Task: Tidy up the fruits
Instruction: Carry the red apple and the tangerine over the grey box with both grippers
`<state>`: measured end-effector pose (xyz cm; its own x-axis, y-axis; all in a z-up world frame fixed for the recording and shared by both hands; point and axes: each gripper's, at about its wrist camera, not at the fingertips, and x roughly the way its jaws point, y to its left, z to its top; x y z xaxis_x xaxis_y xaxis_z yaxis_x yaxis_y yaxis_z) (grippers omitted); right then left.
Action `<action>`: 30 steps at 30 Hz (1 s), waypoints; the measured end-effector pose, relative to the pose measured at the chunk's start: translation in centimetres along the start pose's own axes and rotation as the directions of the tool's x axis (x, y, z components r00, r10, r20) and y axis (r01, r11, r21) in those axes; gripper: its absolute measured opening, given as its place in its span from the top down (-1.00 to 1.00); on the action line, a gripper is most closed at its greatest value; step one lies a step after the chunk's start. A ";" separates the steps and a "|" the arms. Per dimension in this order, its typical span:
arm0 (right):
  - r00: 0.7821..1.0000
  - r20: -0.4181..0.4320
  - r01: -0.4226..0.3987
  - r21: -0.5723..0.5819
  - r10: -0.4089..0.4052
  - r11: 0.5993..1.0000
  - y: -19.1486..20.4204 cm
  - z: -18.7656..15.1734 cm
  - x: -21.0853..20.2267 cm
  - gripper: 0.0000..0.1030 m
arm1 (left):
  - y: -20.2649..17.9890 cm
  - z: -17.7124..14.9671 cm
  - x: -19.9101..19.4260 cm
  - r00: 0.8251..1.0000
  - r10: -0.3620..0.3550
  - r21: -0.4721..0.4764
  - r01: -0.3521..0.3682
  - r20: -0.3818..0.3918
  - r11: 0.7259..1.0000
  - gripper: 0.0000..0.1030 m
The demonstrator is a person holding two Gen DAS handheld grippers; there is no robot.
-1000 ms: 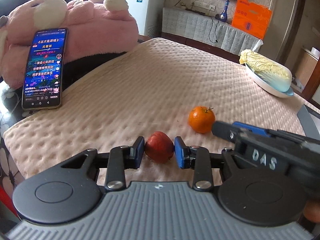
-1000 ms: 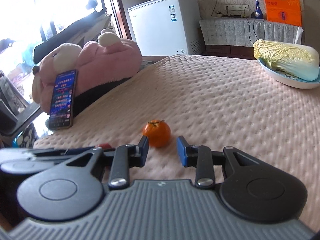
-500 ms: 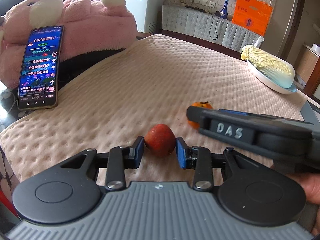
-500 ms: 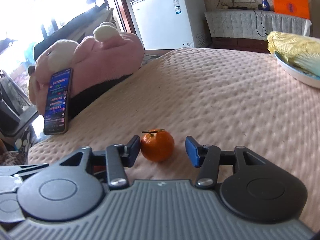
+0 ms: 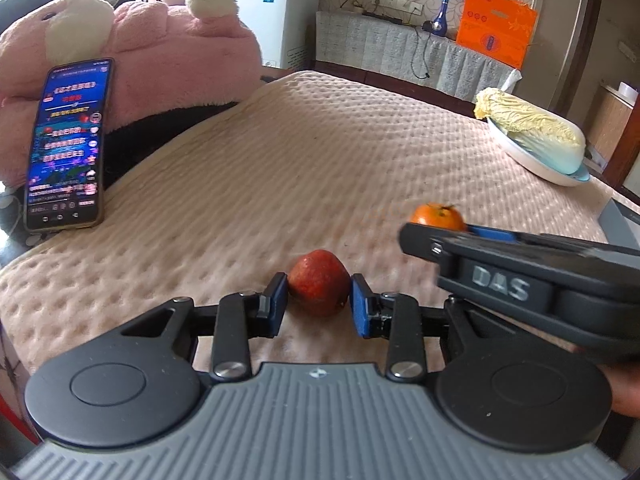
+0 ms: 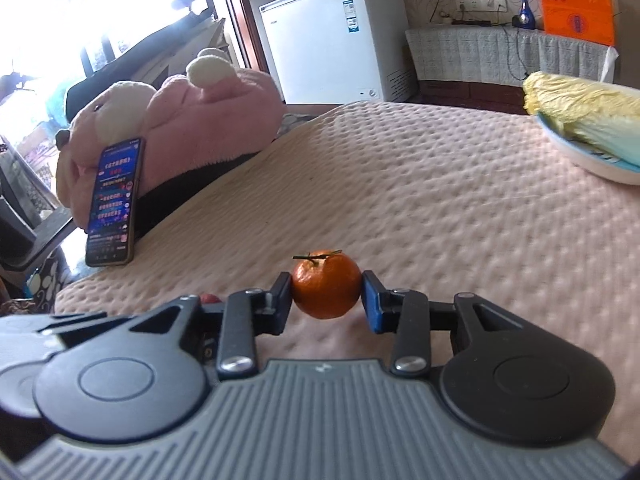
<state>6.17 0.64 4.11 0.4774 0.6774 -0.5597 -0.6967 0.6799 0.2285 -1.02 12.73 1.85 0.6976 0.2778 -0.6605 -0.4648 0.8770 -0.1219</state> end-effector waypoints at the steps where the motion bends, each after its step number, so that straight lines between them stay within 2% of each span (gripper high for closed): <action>1: 1.000 0.000 0.008 -0.002 -0.008 1.000 -0.2 0.0 -0.5 0.22 | -0.2 0.0 0.0 1.000 -0.007 0.000 0.007 -0.002 1.000 0.25; 7: 0.996 0.029 0.081 0.025 -0.082 0.996 -2.5 -0.3 -5.1 0.22 | -2.5 -0.2 -0.5 0.997 -0.075 0.023 0.074 0.006 0.997 0.25; 13: 0.982 0.078 0.166 0.063 -0.170 0.984 -4.7 -1.1 -10.6 0.22 | -5.9 -0.8 -1.6 0.987 -0.160 0.080 0.158 0.015 0.984 0.25; 19: 0.958 0.106 0.259 0.079 -0.266 0.963 -5.9 -2.8 -15.8 0.22 | -9.9 -1.8 -2.8 0.971 -0.238 0.137 0.234 0.011 0.963 0.25; 23: 0.945 0.125 0.293 0.099 -0.304 0.951 -6.2 -4.0 -18.9 0.22 | -12.5 -2.6 -3.3 0.959 -0.285 0.166 0.281 -0.003 0.945 0.25; 30: 0.920 0.114 0.360 0.127 -0.374 0.924 -7.8 -5.8 -22.3 0.22 | -16.5 -3.9 -4.2 0.937 -0.349 0.187 0.349 -0.033 0.918 0.25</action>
<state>-2.15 -21.36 10.19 0.7614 0.4009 -0.5095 -0.4040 0.9080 0.1107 1.60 -4.46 3.69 0.7976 -0.0589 -0.6003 -0.0812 0.9757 -0.2035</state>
